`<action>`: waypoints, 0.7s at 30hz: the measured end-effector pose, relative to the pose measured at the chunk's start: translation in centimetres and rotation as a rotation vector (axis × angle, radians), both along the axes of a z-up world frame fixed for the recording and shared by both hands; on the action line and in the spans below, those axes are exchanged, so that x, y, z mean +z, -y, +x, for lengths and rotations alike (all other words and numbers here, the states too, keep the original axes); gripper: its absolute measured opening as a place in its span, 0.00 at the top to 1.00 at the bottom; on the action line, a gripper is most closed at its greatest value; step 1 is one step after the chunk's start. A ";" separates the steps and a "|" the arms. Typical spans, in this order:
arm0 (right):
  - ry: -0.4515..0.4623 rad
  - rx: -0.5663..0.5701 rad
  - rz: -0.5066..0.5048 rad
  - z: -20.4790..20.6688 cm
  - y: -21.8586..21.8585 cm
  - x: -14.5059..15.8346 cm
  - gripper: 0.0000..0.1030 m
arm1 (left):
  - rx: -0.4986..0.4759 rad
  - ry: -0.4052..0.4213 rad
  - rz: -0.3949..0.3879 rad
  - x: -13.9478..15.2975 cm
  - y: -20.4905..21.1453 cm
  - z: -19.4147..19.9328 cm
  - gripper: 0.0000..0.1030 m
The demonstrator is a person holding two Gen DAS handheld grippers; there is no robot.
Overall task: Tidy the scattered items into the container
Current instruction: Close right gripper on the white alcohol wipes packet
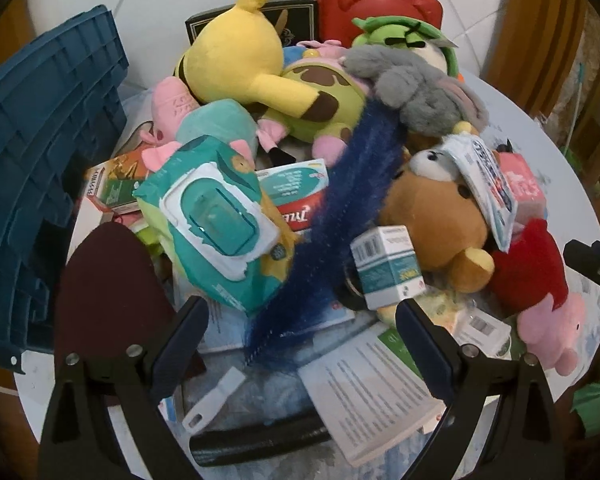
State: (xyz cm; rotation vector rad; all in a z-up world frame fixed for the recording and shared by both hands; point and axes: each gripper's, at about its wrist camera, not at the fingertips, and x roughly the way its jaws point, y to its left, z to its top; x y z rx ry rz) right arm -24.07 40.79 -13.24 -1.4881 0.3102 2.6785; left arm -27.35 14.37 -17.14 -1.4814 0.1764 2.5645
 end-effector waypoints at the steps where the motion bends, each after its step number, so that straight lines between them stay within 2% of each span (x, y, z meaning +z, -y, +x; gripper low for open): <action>1: -0.011 0.016 0.009 -0.3 0.6 0.1 0.01 | -0.002 -0.003 0.005 -0.2 0.1 -0.2 0.07; 3: -0.019 0.043 0.022 -0.8 1.3 0.2 0.14 | -0.001 0.004 0.002 -0.7 -0.1 -0.5 0.09; 4: -0.017 0.060 0.015 -1.2 1.6 0.1 0.25 | -0.003 0.018 0.000 -1.0 -0.4 -0.7 0.13; 5: -0.012 0.077 -0.002 -1.6 1.7 0.0 0.31 | -0.008 0.033 -0.002 -1.3 -0.7 -0.9 0.13; 8: -0.002 0.119 -0.010 -3.0 1.9 -0.4 0.31 | 0.000 0.043 -0.013 -1.7 -1.5 -1.5 0.13; 12: -0.002 0.188 -0.021 -5.2 1.8 -0.9 0.31 | 0.031 0.073 0.016 -2.4 -2.6 -2.2 0.13; 18: 0.031 0.304 -0.033 -8.0 2.2 -2.7 0.19 | 0.028 0.104 0.019 -3.9 -5.0 -2.2 0.13; 19: 0.031 0.317 -0.036 -8.3 2.3 -2.9 0.15 | 0.029 0.107 0.014 -4.2 -5.3 -2.3 0.18; 20: 0.036 0.333 -0.041 -8.7 2.4 -3.3 0.15 | 0.032 0.112 0.012 -4.5 -5.6 -2.3 0.28; 21: 0.039 0.341 -0.047 -8.9 2.4 -3.6 0.15 | 0.036 0.122 0.016 -4.8 -5.8 -2.5 0.31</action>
